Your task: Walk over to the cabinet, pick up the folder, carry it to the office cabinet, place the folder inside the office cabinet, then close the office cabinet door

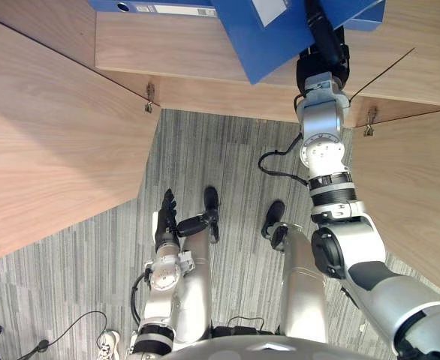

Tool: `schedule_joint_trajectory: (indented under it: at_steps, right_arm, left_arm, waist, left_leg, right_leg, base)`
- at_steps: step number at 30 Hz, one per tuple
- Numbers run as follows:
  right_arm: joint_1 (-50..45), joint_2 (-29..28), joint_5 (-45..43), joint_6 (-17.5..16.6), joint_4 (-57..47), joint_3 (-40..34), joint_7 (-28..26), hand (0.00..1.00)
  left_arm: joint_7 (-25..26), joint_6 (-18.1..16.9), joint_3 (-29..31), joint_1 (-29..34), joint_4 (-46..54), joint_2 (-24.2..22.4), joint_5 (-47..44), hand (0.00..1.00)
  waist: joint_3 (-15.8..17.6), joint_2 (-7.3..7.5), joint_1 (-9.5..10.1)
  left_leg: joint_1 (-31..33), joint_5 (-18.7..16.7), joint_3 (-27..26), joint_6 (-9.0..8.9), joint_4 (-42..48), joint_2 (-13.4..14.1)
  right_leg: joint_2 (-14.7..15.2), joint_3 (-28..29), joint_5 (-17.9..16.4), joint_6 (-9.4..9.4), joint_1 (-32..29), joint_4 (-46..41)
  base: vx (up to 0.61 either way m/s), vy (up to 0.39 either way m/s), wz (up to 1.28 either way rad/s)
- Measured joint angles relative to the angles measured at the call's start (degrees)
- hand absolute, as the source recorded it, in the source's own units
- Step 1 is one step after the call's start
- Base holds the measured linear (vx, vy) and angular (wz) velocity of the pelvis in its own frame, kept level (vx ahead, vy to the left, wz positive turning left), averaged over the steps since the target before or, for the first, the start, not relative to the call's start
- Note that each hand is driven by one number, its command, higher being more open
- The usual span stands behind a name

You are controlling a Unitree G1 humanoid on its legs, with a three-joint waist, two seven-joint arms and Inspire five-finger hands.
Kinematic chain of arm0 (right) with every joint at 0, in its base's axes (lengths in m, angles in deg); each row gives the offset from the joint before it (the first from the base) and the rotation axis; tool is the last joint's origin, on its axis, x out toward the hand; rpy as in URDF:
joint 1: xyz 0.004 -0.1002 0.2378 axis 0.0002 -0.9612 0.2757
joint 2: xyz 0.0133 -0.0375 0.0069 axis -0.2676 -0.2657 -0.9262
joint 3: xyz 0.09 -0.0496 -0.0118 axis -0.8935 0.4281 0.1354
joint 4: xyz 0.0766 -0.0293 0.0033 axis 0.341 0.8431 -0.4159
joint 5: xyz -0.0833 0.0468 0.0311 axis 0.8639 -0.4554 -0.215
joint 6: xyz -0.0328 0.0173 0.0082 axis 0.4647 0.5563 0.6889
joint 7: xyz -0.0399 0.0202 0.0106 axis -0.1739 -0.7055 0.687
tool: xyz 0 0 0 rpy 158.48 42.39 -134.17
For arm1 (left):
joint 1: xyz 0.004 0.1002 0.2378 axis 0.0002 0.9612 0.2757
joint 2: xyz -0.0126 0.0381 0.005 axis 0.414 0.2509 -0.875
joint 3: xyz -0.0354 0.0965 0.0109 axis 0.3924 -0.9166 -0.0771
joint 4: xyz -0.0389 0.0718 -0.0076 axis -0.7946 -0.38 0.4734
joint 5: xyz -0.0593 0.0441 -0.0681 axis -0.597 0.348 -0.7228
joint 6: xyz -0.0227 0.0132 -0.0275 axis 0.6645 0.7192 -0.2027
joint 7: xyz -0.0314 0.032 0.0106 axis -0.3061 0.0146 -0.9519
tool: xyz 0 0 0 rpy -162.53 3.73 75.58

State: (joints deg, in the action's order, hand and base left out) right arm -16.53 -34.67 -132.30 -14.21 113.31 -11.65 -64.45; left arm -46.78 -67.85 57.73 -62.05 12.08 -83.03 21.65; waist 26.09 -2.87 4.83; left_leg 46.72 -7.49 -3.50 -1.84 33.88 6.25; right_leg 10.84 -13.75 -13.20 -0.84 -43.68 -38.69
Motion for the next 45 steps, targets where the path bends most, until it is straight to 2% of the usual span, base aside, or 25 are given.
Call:
schedule_joint_trajectory:
  at_steps: [2, 9, 18, 22, 26, 31, 37, 42, 45]
  right_arm:
    - [0.1, -0.8, -1.1, -1.7, 0.0, -0.5, 1.0, 1.00]
    - [-0.4, -3.0, -2.5, -4.1, -2.6, -0.7, 1.6, 1.00]
    - [-7.2, -4.4, -0.7, -4.2, -8.2, 0.7, 1.5, 1.00]
    - [-10.9, -5.1, -0.6, -4.1, -9.0, 3.6, 1.4, 1.00]
    - [-12.6, -6.2, -0.6, -3.8, -9.0, 5.0, 0.9, 1.00]
    - [-12.6, -6.0, -0.6, -3.2, -8.8, 5.5, 0.7, 1.00]
    - [-12.8, -5.2, -0.6, -1.3, -6.1, 5.9, 0.5, 1.00]
    - [-17.3, -3.2, 4.4, 0.5, -7.0, 7.8, -0.8, 1.00]
    - [-23.5, -2.1, 9.6, 1.6, -12.1, 8.8, -0.9, 1.00]
  left_arm:
    - [0.7, 0.5, 0.0, -0.3, -0.4, 0.0, 0.0, 1.00]
    - [1.6, 1.5, 0.0, -2.2, -3.0, -0.1, 0.0, 1.00]
    - [1.9, 2.3, 0.5, -3.6, -5.2, -0.1, 0.0, 1.00]
    - [2.1, 2.7, 0.7, -4.6, -6.8, -0.1, 0.0, 1.00]
    - [2.6, 3.1, 0.8, -4.7, -7.3, 0.0, 0.0, 1.00]
    - [3.0, 3.1, 0.9, -4.7, -7.8, 0.0, 0.0, 1.00]
    - [3.0, 3.0, 2.6, -5.0, -9.1, 0.0, 0.0, 1.00]
    - [3.1, 3.0, 2.9, -5.0, -9.9, 0.1, 0.0, 1.00]
    - [3.1, 3.0, 3.0, -5.0, -10.0, 0.0, 0.0, 1.00]
  waist:
    - [0.0, 0.01, -0.03]
    - [0.0, 0.00, -0.10]
    - [-0.1, 0.06, -0.09]
    - [-0.3, 0.31, -0.37]
    - [-0.9, 1.01, -0.31]
    - [-1.1, 1.20, -0.25]
    - [-1.7, 1.77, -0.32]
    - [-2.1, 2.38, -0.47]
    - [-2.1, 2.47, -0.61]
  left_leg:
    - [0.0, 0.4, 0.1, -0.06, -0.5, -0.1]
    - [0.0, 0.8, 0.1, -0.08, -0.6, -0.1]
    - [-0.6, 0.8, 0.1, -0.07, -0.7, -0.1]
    - [-0.7, 0.8, -0.1, -0.07, -0.8, 0.1]
    - [-1.0, 1.0, -0.3, -0.15, -1.4, 0.2]
    - [-1.5, 1.8, -0.5, -0.04, -2.6, 0.0]
    - [-2.3, 2.0, -0.5, -0.18, -3.7, 0.1]
    - [-2.3, 2.1, -0.5, -0.11, -3.6, 0.1]
    - [-2.4, 2.1, -0.5, -0.10, -3.7, 0.0]
  right_leg:
    - [0.0, -0.1, 0.2, 0.10, 0.0, 0.2]
    - [-0.1, -0.2, 0.6, 0.12, 0.0, 0.3]
    - [-0.1, -0.1, 0.8, 0.11, 0.6, 0.5]
    - [-0.2, 0.0, 0.9, 0.13, 0.7, 0.7]
    - [-0.4, 0.2, 1.2, 0.16, 0.8, 1.2]
    - [-0.4, 0.2, 2.0, 0.22, 1.0, 2.5]
    - [-0.7, 0.0, 2.6, 0.23, 2.0, 3.7]
    - [-0.7, -0.2, 2.9, 0.07, 2.4, 4.6]
    - [-0.7, -0.2, 3.0, -0.03, 2.7, 4.9]
  base:
    - [0.00, 0.000, 0.00]
    - [0.00, 0.000, 0.00]
    - [0.00, 0.000, 0.00]
    - [-0.01, -0.003, -0.02]
    - [0.00, -0.003, -0.02]
    - [0.00, 0.000, 0.00]
    - [0.00, 0.000, 0.00]
    - [0.00, 0.002, 0.01]
    - [0.00, 0.000, 0.00]
